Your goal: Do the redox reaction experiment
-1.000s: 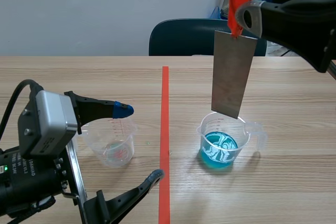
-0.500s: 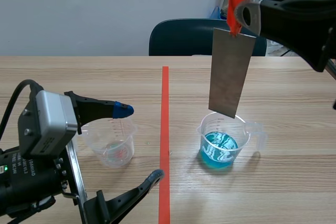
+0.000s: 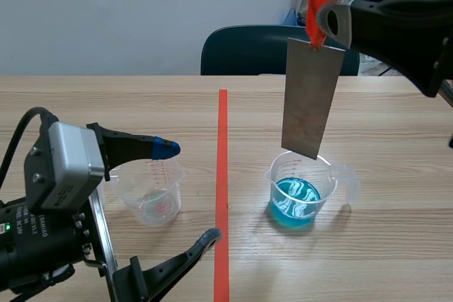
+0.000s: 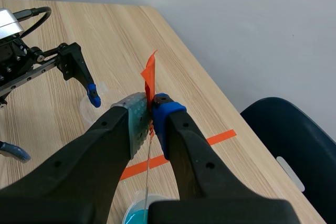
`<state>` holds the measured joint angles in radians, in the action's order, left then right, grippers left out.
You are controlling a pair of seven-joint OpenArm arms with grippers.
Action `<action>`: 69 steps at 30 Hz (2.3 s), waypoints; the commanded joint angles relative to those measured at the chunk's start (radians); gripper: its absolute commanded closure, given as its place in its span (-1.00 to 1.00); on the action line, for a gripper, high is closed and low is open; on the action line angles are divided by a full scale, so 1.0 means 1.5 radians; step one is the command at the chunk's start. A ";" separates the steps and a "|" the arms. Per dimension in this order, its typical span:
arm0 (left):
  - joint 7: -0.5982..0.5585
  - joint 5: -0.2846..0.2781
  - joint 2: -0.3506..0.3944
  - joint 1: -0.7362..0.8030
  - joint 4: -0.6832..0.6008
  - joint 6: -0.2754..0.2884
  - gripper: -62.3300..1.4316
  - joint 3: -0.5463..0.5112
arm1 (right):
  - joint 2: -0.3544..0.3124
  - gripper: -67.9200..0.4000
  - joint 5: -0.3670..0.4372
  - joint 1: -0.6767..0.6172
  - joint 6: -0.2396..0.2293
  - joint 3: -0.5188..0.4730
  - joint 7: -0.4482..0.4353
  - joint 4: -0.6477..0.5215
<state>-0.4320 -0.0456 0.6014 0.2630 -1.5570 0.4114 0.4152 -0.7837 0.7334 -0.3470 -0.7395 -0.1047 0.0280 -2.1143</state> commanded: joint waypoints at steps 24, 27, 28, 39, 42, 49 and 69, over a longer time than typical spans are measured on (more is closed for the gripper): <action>-0.011 -0.009 -0.004 -0.004 -0.010 -0.004 -1.00 -0.008 | -0.002 0.97 0.008 0.006 -0.004 -0.008 0.003 -0.003; -0.011 -0.009 -0.004 -0.004 -0.010 -0.004 -1.00 -0.008 | -0.002 0.97 0.008 0.006 -0.004 -0.008 0.008 -0.003; -0.011 -0.009 -0.004 -0.004 -0.010 -0.004 -1.00 -0.008 | -0.002 0.97 0.008 0.006 -0.004 -0.008 0.008 -0.003; -0.011 -0.009 -0.004 -0.004 -0.010 -0.004 -0.37 -0.008 | -0.002 0.97 0.008 0.006 -0.004 -0.008 0.008 -0.003; -0.011 -0.009 -0.004 -0.004 -0.010 -0.004 0.55 -0.008 | -0.002 0.97 0.008 0.006 -0.004 -0.008 0.008 -0.003; -0.016 -0.012 -0.014 -0.010 -0.010 -0.004 0.90 -0.008 | -0.002 0.97 0.008 0.006 -0.004 -0.008 0.008 -0.003; 0.110 -0.009 -0.168 -0.145 0.055 -0.004 0.90 0.013 | -0.002 0.97 0.008 0.006 -0.004 -0.008 0.007 -0.003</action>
<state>-0.2573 -0.0494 0.3492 0.0502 -1.4773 0.4110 0.4210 -0.7837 0.7334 -0.3470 -0.7395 -0.1047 0.0540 -2.1143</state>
